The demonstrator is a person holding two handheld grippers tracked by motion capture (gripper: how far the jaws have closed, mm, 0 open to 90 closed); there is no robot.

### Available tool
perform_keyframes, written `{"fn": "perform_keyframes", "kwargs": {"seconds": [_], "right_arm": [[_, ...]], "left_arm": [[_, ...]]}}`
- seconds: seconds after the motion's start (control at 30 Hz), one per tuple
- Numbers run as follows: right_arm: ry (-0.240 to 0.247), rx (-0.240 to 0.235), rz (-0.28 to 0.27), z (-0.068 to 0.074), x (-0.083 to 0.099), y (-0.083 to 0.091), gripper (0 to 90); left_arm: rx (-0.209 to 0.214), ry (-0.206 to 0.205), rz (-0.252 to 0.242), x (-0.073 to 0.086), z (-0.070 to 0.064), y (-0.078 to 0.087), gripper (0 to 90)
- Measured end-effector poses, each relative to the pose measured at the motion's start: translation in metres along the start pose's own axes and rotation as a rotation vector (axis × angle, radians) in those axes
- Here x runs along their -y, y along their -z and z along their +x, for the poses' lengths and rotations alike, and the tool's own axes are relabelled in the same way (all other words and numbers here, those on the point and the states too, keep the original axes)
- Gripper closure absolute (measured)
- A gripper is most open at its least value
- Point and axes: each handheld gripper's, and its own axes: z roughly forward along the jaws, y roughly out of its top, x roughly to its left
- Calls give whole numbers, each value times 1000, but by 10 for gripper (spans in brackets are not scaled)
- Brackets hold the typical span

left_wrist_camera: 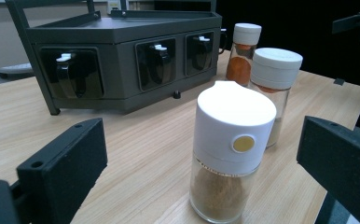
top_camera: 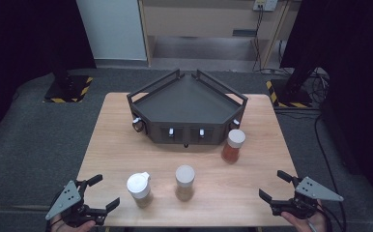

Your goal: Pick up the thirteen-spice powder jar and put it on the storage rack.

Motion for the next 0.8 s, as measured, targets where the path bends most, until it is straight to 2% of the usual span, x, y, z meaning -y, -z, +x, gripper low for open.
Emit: {"fn": "perform_keyframes", "kwargs": {"seconds": [0.33,0.53,0.8], "right_arm": [[-6,2,0,-1,0,0,51],[-6,1,1,-1,0,-1,51],[-6,3,2,0,0,-1,51]], "left_arm": [[-12,-10,10,-7,0,4,2],[-6,0,13,-15,3,10,0],[18,5,20,-37,10,20,0]]}}
